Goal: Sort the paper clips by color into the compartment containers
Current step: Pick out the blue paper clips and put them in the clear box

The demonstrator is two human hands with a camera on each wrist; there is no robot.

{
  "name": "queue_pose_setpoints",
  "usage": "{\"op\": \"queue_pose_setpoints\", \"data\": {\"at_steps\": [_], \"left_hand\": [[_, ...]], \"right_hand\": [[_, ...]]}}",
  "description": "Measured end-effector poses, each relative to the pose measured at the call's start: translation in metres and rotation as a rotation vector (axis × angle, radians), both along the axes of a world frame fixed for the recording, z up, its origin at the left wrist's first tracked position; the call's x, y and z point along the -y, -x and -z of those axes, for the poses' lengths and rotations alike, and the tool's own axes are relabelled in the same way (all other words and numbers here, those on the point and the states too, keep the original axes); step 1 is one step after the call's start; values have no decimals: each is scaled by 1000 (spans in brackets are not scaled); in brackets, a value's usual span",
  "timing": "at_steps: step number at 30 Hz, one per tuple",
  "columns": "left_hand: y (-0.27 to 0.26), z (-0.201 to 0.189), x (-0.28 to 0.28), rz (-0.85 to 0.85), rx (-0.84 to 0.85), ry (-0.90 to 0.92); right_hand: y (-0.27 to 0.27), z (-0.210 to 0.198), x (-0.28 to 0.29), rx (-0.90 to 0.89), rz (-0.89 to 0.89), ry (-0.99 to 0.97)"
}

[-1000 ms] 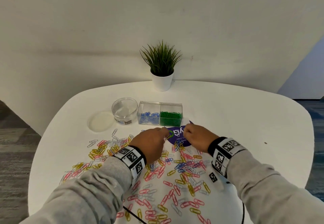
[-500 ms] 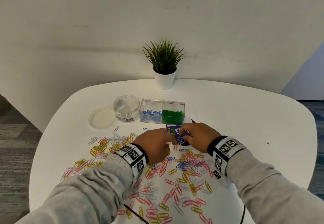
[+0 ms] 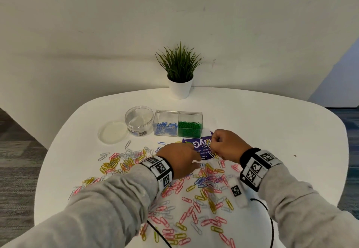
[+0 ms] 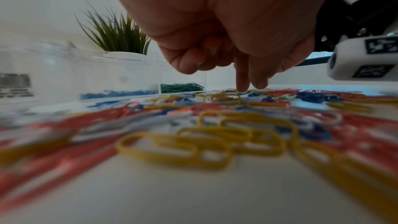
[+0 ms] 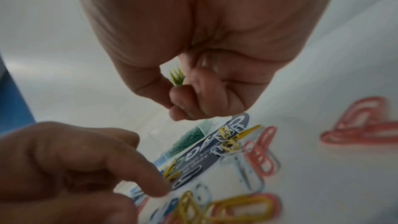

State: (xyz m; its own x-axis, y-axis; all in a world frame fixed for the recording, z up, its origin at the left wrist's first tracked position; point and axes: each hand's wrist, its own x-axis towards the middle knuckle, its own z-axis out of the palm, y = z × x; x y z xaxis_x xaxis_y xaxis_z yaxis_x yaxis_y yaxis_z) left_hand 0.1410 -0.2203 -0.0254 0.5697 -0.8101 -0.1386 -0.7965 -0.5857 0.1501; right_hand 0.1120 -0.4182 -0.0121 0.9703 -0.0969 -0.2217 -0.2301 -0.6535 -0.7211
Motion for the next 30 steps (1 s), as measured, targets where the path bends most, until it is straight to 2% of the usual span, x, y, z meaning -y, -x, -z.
{"op": "queue_pose_setpoints", "data": {"at_steps": [3,10,13,15,20,23,28,30], "left_hand": [[1,-4,12,19,13,-58],[0,-5,9,-52,-30,-80],[-14,-28,-6,-193,-119,76],[-35,-43,-18,-286,-92,114],[-80,-71,-40,-377,35,-60],[-96,-71,-44,-420,25,-46],[-111,-60,-44,-582,-148,170],[-111,-56,-42,-592,-207,266]], "right_hand": [[8,2,4,-51,122,-270],[18,2,22,-94,257,-647],[6,-8,16,-54,215,-542],[-9,-17,2,-20,147,-437],[-60,-43,-48,46,-9,-282],[-89,-52,-77,96,-47,-201],[-108,-54,-99,65,-184,22],[-101,-53,-94,129,-179,64]]}}
